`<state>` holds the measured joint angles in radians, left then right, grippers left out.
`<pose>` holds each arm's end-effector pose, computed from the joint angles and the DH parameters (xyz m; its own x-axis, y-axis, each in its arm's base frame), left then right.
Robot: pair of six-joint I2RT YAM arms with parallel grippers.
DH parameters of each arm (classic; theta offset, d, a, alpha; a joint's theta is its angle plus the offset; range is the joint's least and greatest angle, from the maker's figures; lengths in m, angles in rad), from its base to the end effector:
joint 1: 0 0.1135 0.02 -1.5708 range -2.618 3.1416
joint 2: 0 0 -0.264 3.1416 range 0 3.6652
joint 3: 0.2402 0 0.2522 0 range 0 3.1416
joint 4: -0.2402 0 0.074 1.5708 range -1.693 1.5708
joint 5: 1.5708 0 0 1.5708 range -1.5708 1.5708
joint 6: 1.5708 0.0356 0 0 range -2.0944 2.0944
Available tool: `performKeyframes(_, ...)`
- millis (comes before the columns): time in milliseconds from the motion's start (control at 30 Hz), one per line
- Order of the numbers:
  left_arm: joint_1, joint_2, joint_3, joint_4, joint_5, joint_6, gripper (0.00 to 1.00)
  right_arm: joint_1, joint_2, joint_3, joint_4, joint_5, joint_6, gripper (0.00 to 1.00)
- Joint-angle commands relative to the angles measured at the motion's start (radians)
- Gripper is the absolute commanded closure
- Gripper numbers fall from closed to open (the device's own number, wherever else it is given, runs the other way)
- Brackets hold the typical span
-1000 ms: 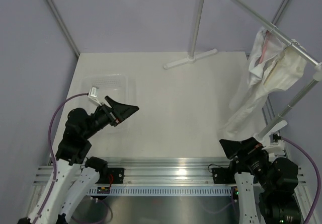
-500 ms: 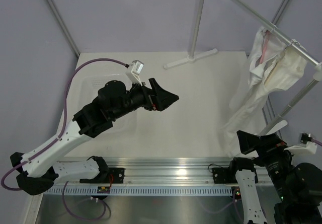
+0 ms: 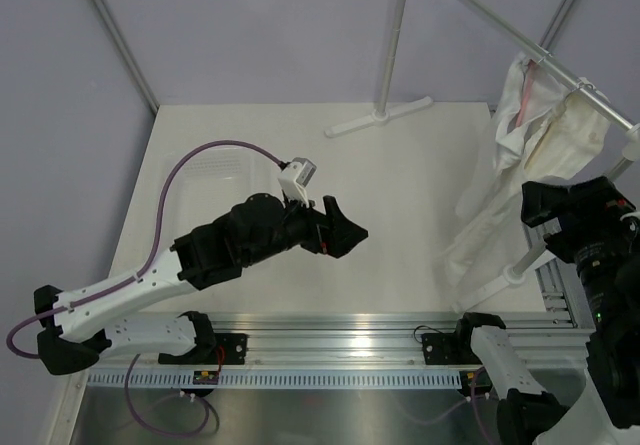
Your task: Remove the skirt from the hanger
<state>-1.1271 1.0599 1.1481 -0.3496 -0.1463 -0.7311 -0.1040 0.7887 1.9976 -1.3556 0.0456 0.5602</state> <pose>0.1056 -0.2102 0.3969 -0.6388 -0.1947 -0.7443 0.5461 0.5667 -0.6170 -0.0271 0.0012 0.5351 -0.0442 0.5383 -0.8416 0.2031 0.8297 0.5200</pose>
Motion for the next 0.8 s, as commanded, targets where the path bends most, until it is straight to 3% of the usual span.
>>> performKeyframes(0, -0.019, -0.092, -0.063, 0.012, -0.082, 0.018, 0.01, -0.003, 0.105, 0.055, -0.143, 0.057, -0.046, 0.09)
performKeyframes(133, -0.019, -0.185, -0.134, -0.002, -0.11, 0.021, 0.01, -0.003, 0.145, 0.038, -0.132, 0.04, -0.054, 0.2)
performKeyframes(233, -0.019, -0.237, -0.157, -0.023, -0.122, 0.025, 0.01, -0.002, 0.149, 0.02, -0.14, 0.062, -0.054, 0.23)
performKeyframes(767, -0.019, -0.281, -0.18, -0.035, -0.116, 0.036, 0.01, -0.003, 0.107, -0.154, -0.1, 0.065, -0.077, 0.25)
